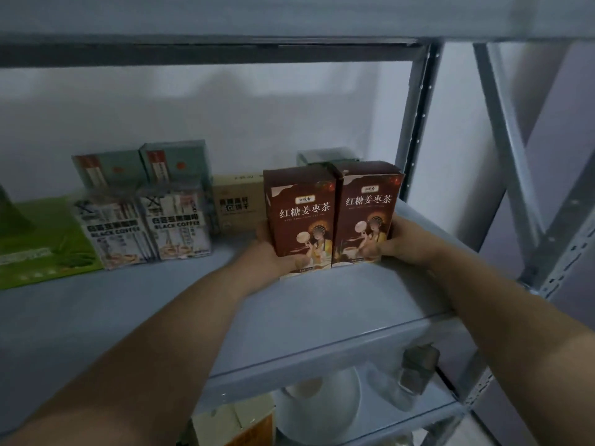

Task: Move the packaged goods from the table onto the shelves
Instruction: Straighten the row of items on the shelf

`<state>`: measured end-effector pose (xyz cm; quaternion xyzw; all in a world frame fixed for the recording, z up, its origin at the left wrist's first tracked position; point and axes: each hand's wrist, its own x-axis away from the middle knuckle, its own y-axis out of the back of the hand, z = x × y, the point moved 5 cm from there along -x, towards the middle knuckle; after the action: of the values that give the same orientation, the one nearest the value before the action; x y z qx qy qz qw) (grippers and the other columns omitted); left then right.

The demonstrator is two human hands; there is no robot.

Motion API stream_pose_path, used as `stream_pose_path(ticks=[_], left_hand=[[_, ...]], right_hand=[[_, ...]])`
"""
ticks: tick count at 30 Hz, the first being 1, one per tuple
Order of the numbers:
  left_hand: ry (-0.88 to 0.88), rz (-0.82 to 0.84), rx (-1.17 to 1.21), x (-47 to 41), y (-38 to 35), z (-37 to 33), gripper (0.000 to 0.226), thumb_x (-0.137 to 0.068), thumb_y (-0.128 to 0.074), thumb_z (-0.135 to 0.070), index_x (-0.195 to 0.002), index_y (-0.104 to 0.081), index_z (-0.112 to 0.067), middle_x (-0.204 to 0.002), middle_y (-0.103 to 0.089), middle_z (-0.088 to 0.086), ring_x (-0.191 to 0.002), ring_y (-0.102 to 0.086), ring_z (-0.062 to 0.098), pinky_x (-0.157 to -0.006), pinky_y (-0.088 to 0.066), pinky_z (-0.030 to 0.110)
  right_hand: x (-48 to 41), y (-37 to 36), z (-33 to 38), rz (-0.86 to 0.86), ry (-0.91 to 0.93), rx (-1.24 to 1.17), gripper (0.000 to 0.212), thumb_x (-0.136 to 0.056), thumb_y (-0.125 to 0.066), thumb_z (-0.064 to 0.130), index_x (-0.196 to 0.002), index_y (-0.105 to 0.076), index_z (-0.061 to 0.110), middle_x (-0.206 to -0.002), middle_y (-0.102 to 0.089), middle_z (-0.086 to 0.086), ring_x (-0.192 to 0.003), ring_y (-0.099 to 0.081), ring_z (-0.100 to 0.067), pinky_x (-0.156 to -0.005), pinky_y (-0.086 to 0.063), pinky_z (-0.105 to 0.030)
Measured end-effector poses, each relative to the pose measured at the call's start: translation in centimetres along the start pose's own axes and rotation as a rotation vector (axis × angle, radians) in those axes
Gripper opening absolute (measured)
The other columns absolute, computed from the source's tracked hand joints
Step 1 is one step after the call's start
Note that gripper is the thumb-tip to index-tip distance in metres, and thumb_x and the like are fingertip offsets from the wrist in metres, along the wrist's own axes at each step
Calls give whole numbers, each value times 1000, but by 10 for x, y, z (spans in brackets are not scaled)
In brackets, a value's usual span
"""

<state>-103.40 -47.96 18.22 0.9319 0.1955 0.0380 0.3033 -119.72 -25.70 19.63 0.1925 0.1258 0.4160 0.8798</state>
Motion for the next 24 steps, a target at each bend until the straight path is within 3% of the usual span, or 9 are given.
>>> stream_pose_path(ticks=[2,5,7,10,15,20,24], left_hand=[[-22,34,-38,-15,-12,-3,80,-78,-82,-49,-147,-47,-28,-136,-60,-8,-112,-59,11,-85,-44,19],[-28,23,-47,-29,-26,-7,98,-77,-82,-53,-153,-26,-25,-133,-54,-15,-117,-56,9,-90,-43,21],[-9,4,-55,-34,-30,-9,100,-81,-81,-47,-154,-16,-25,-129,-52,-15,-113,-53,8,-93,-41,24],[-9,-29,-103,-37,-31,-11,97,-81,-79,-49,-153,-17,-28,-129,-55,-14,-110,-54,8,-91,-42,25],[-32,-49,-165,-42,-34,-5,96,-78,-79,-55,-152,-21,-34,-129,-53,-22,-112,-55,3,-87,-42,19],[-51,-70,-215,-47,-32,5,103,-63,-73,-81,-147,-28,-43,-138,-55,-22,-122,-56,3,-106,-48,37],[-36,-92,-289,-48,-31,5,109,-58,-64,-91,-148,-31,-39,-137,-55,-19,-120,-57,7,-103,-50,37]], right_hand=[[-4,18,-9,-11,-12,26,73,-72,-90,15,-135,-53,21,-123,-71,1,-113,-68,-17,-101,-53,-38],[-12,48,-23,-31,-51,36,64,-81,-80,5,-134,-51,23,-117,-71,8,-101,-70,-1,-89,-55,-18],[-21,71,-35,-32,-102,46,65,-81,-81,9,-136,-50,26,-117,-71,10,-101,-69,-1,-96,-53,-24],[-40,101,-51,-24,-140,68,68,-80,-83,11,-137,-52,29,-123,-70,9,-114,-67,-13,-106,-47,-36],[-66,116,-64,-115,-145,45,61,-80,-85,26,-133,-55,31,-114,-71,14,-104,-66,-7,-87,-47,-21],[-90,117,-73,-129,-111,117,74,-64,-87,51,-130,-60,32,-115,-73,14,-107,-68,-11,-105,-47,-36],[-98,116,-73,-193,-105,318,47,-89,-74,39,-133,-59,30,-119,-63,8,-105,-57,-13,-90,-40,-27]])
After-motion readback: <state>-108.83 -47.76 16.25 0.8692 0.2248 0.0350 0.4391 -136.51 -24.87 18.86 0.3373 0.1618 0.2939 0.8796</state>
